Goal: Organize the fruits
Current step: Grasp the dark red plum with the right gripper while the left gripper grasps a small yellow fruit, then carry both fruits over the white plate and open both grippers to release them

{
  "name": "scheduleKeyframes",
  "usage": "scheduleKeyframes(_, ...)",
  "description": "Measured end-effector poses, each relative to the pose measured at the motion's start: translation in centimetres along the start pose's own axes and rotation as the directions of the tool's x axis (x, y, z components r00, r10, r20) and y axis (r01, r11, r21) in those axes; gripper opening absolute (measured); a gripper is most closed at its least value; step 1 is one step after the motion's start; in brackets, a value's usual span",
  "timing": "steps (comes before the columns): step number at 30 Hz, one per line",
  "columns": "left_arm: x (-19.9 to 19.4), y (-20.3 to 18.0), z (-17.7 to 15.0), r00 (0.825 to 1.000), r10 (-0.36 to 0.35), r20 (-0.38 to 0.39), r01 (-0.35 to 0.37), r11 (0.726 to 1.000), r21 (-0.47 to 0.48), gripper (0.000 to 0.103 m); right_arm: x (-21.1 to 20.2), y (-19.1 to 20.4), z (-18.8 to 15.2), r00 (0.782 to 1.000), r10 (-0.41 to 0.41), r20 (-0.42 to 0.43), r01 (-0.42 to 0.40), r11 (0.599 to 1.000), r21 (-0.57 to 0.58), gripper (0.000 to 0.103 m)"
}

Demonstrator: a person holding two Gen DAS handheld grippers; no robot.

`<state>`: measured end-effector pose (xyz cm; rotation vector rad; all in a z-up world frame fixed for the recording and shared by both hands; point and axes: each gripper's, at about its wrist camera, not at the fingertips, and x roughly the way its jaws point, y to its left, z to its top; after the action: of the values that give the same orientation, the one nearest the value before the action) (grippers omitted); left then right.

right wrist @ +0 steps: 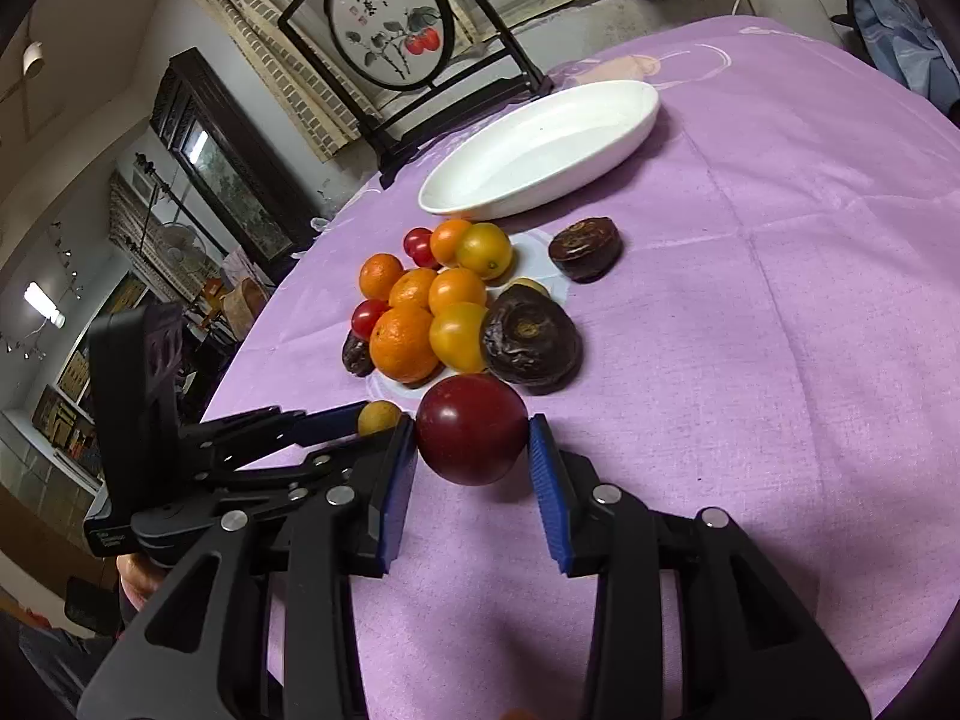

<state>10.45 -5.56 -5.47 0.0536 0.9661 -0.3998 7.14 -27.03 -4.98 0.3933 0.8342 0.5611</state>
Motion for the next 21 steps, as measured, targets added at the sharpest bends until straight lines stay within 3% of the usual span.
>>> scheduleKeyframes(3, 0.4, -0.4, 0.4, 1.000, 0.023, -0.002, -0.023, 1.000, 0.016, 0.042, 0.0, 0.1, 0.1, 1.000, 0.006, 0.003, -0.006, 1.000, -0.006, 0.038)
scheduleKeyframes(5, 0.4, -0.5, 0.4, 0.999, 0.037, -0.002, -0.037, 0.999, 0.023, 0.037, 0.0, 0.2, 0.3, 1.000, 0.012, 0.001, -0.012, 1.000, -0.014, 0.038)
scheduleKeyframes(7, 0.2, -0.6, 0.2, 0.997, 0.072, 0.000, -0.072, 0.997, 0.035, 0.025, -0.1, 0.2, 0.9, 1.000, 0.029, 0.002, -0.029, 0.999, -0.018, 0.038)
scheduleKeyframes(8, 0.1, -0.6, 0.1, 0.997, 0.073, 0.001, -0.073, 0.997, 0.038, 0.025, -0.3, 0.2, 1.4, 0.999, 0.037, 0.010, -0.037, 0.999, -0.020, 0.038)
scheduleKeyframes(12, -1.8, 0.4, 1.0, 0.998, 0.008, 0.055, -0.010, 0.999, 0.036, 0.025, 0.1, 0.8, 7.0, 0.994, -0.016, 0.109, 0.024, 0.997, -0.071, 0.038)
scheduleKeyframes(17, -3.4, 2.9, 8.4, 0.977, -0.003, 0.214, -0.002, 1.000, 0.022, 0.025, 6.2, 0.0, 15.1, 0.987, -0.124, 0.099, 0.133, 0.986, -0.097, 0.038)
scheduleKeyframes(21, 1.7, 5.4, 15.6, 0.981, 0.046, 0.187, -0.041, 0.999, -0.033, 0.025, 11.4, -1.4, 18.2, 0.979, -0.199, 0.049, 0.203, 0.973, -0.108, 0.038)
